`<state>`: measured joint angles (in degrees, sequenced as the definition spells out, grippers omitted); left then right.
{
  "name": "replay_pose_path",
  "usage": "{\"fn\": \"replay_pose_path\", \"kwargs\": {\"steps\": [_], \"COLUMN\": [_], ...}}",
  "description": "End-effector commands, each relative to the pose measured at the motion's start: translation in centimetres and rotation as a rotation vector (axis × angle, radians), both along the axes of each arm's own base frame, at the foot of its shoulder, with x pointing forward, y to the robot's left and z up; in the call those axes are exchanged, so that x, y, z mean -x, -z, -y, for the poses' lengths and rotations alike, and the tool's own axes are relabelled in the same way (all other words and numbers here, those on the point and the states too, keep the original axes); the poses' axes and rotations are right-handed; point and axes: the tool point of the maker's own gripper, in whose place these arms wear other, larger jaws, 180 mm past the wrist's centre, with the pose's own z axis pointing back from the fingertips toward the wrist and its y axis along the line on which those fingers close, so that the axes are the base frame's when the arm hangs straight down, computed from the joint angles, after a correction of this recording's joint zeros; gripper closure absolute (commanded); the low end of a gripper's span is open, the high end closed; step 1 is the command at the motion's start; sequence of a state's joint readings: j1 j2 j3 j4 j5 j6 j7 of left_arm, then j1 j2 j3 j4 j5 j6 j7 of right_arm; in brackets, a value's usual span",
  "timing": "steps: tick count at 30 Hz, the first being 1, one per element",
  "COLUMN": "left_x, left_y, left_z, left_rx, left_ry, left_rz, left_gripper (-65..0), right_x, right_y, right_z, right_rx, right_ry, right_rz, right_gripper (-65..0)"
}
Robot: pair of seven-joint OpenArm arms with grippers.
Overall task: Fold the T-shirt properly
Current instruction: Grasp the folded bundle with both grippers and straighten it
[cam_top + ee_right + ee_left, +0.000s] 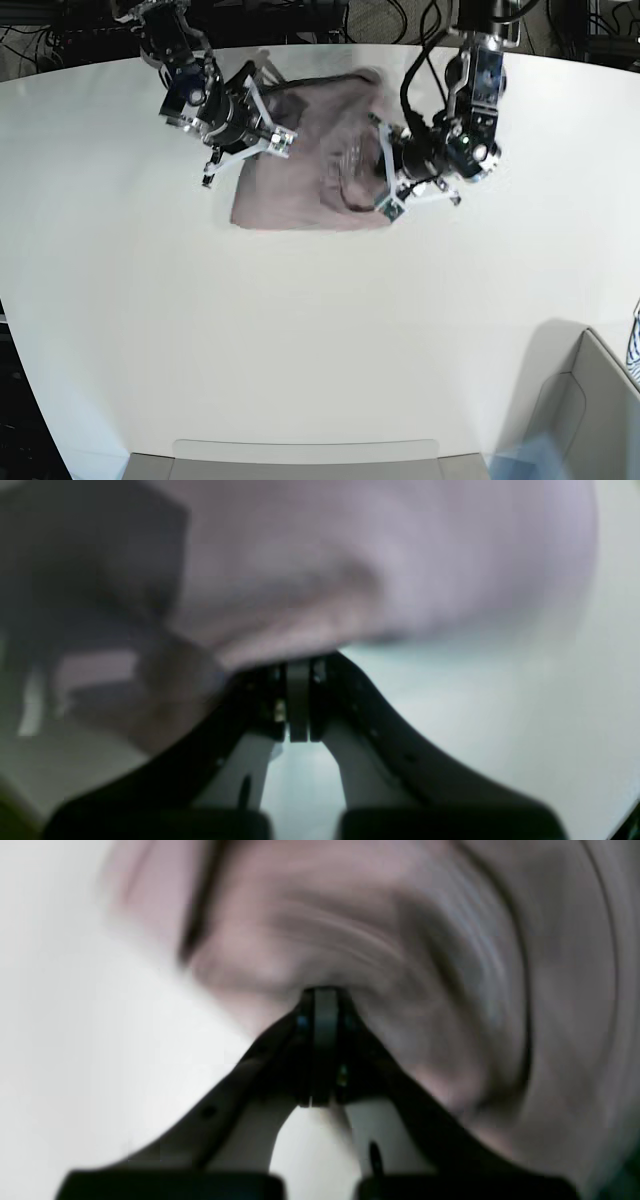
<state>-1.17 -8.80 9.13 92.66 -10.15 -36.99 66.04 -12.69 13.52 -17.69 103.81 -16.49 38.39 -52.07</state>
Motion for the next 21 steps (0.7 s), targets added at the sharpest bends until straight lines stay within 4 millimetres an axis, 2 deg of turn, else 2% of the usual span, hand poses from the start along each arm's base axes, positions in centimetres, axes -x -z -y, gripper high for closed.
{"fn": "replay_pose_path", "kwargs": {"steps": [1, 3, 5, 7, 10, 12, 15, 18, 21], "left_x": [-1.5, -3.9, -5.3, -6.1, -6.2, -5.4, -4.6, -1.8, 1.8], "left_y": [-1.0, -2.8, -4.6, -6.1, -6.4, -6.1, -7.8, -8.4, -8.0], "left_z": [0.2, 0.5, 0.7, 1.6, 1.3, 0.8, 0.8, 1.9, 4.0], "left_rx": [0.021, 0.039, 0.044, 0.071, 0.081, 0.090, 0.104, 0.107, 0.122], "left_ry": [-0.001, -0.001, 0.004, 0.006, -0.014, -0.042, -0.055, -0.014, 0.057], "left_rz": [0.042, 0.113, 0.172, 0.218, 0.227, 0.218, 0.273, 0.285, 0.255], "left_gripper": [0.0, 0.0, 0.0, 0.0, 0.0, 0.0, 0.0, 0.0, 0.0], "right_x": [2.0, 3.2, 3.0, 1.7, -0.9, -3.1, -6.3, -8.3, -9.4], "right_y": [0.1, -0.9, -2.4, -4.0, -6.1, -7.3, -8.7, -9.1, -7.8], "right_z": [-2.1, -4.1, -5.4, -5.3, -3.2, -1.1, 2.0, 3.6, 4.4], "right_rx": [-0.043, -0.090, -0.136, -0.164, -0.177, -0.177, -0.174, -0.176, -0.160], "right_ry": [-0.066, -0.102, -0.100, -0.064, 0.036, 0.127, 0.262, 0.334, 0.358], "right_rz": [-0.042, -0.035, -0.005, 0.048, 0.129, 0.186, 0.254, 0.278, 0.247], "right_gripper": [0.0, 0.0, 0.0, 0.0, 0.0, 0.0, 0.0, 0.0, 0.0]}}
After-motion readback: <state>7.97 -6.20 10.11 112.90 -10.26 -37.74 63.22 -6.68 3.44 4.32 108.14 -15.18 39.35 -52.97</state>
